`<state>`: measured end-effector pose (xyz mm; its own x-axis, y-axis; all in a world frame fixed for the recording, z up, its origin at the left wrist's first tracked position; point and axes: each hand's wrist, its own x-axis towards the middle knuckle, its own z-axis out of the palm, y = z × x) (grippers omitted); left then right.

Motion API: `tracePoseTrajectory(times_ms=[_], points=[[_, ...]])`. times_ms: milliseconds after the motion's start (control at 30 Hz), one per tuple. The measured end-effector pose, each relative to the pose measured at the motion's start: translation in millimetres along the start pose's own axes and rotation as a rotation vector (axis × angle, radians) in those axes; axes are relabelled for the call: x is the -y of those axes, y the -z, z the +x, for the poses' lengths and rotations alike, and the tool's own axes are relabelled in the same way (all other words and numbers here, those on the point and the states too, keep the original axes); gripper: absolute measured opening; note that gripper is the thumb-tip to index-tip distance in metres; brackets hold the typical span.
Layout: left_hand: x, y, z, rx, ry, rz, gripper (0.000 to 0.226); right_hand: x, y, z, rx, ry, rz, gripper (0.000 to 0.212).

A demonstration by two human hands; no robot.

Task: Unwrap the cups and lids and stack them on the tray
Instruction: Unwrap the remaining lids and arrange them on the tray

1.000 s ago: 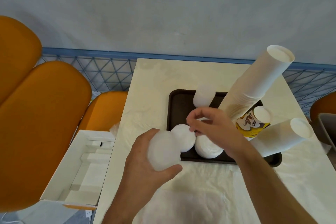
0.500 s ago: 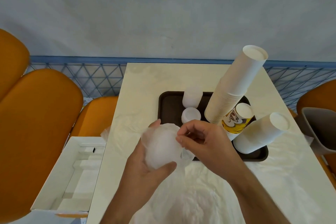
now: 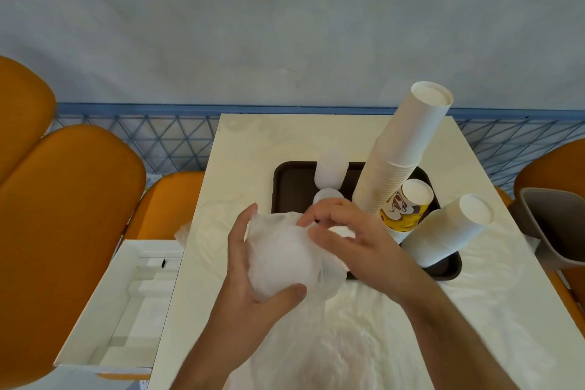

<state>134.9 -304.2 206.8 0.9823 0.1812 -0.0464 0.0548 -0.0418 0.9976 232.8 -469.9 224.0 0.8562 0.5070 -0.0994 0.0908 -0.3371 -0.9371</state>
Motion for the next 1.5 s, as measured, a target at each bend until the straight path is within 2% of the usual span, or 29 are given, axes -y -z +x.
tracePoseTrajectory(times_ms=[100, 167, 300, 467, 567, 600, 667, 733, 767, 833, 900, 1067, 1233, 1367, 1467, 1500], points=[[-5.6, 3.1, -1.0, 0.045, 0.042, -0.121, 0.105, -0.4, 6.9, 0.6, 0.122, -0.119, 0.346, 0.032], [-6.3, 4.3, -1.9, 0.074, 0.064, -0.184, 0.102, -1.7, 8.2, 1.2, 0.116, -0.120, 0.399, 0.030], [-11.2, 0.3, -5.2, 0.107, 0.012, -0.222, 0.099, -9.7, 7.1, 1.1, 0.078, -0.079, 0.312, 0.027], [-15.5, -2.3, -7.3, 0.109, -0.068, -0.227, 0.109, -24.3, 2.8, -0.6, 0.236, -0.081, 0.148, 0.031], [-15.6, 0.0, -4.6, 0.090, -0.063, -0.219, 0.098, -30.0, 0.1, -2.2, 0.314, -0.110, 0.085, 0.034], [-15.4, 0.5, -3.7, 0.077, -0.056, -0.195, 0.091, -31.1, 0.0, -2.2, 0.310, -0.126, 0.055, 0.036], [-14.0, 1.0, -0.6, 0.018, -0.046, -0.116, 0.076, -29.6, 2.2, -1.7, 0.170, -0.148, 0.021, 0.033], [-11.6, 2.3, 3.3, -0.064, -0.036, -0.043, 0.072, -22.6, 7.1, -1.2, -0.041, -0.110, 0.152, 0.023], [-10.0, 2.9, 4.8, -0.102, -0.031, -0.001, 0.072, -17.6, 9.9, -1.8, -0.095, -0.069, 0.229, 0.019], [-8.4, 3.5, 6.9, -0.145, -0.033, 0.085, 0.068, -7.7, 11.4, -3.3, -0.098, 0.032, 0.232, 0.015], [-10.9, 1.2, 6.9, -0.127, -0.056, 0.133, 0.067, -3.0, 6.9, -3.4, -0.062, 0.100, 0.068, 0.013], [-16.1, -1.2, 4.3, -0.036, -0.093, 0.196, 0.061, -0.8, -3.3, -0.2, -0.168, 0.163, -0.124, 0.009], [-8.1, 5.2, 8.9, -0.063, -0.090, 0.245, 0.056, -4.4, -10.3, 4.0, -0.189, 0.186, -0.221, 0.005], [-1.4, 9.7, 12.5, -0.102, -0.070, 0.202, 0.054, -5.9, -14.4, 8.6, -0.221, 0.142, -0.193, 0.015], [0.0, 12.1, 16.4, -0.103, -0.054, 0.172, 0.051, -5.2, -15.0, 12.8, -0.121, 0.049, 0.064, 0.008], [-0.2, 12.5, 17.8, -0.101, -0.049, 0.156, 0.051, -5.8, -14.8, 14.4, -0.072, -0.004, 0.125, 0.014]])
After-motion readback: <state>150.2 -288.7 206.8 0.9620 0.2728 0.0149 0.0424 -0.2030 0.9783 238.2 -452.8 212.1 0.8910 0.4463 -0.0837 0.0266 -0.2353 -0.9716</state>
